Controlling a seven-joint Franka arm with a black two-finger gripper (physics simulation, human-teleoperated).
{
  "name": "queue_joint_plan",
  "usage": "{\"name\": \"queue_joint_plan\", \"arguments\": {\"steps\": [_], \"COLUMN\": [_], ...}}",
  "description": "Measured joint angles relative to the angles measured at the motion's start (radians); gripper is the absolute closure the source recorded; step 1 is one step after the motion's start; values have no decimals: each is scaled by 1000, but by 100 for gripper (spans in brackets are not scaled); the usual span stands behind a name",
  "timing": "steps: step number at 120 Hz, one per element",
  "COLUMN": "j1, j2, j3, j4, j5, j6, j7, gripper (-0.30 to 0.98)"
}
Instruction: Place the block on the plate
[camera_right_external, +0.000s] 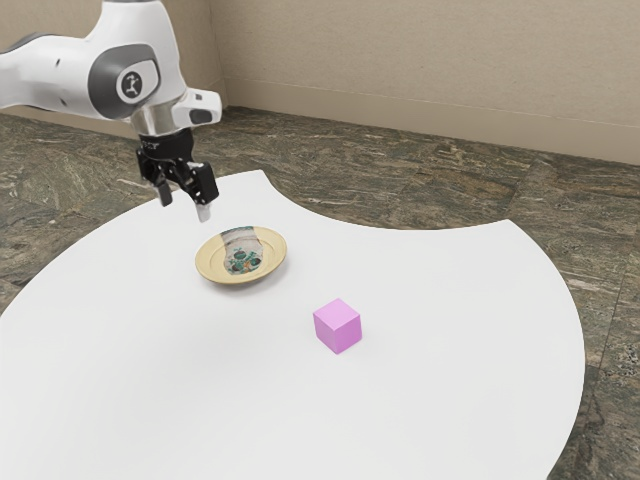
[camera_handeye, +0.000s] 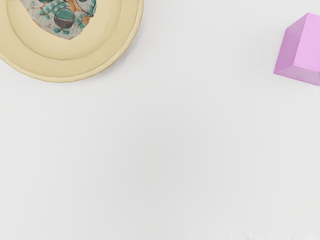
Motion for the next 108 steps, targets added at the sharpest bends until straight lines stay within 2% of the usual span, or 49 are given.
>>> {"name": "queue_joint_plan", "arguments": {"steps": [20, 40, 55, 90, 108], "j1": [-5, -41, -50, -200, -228], "j2": [40, 213, 294, 388, 451], "j3": [-4, -19, -57, -64, -65], "j4": [7, 129, 152, 148, 144], "j5": [0, -18, -34, -40, -32], "j6": [8, 26, 68, 194, 288], "j7": [21, 36, 45, 31, 19], "gripper": [0, 0, 0, 0, 0]}}
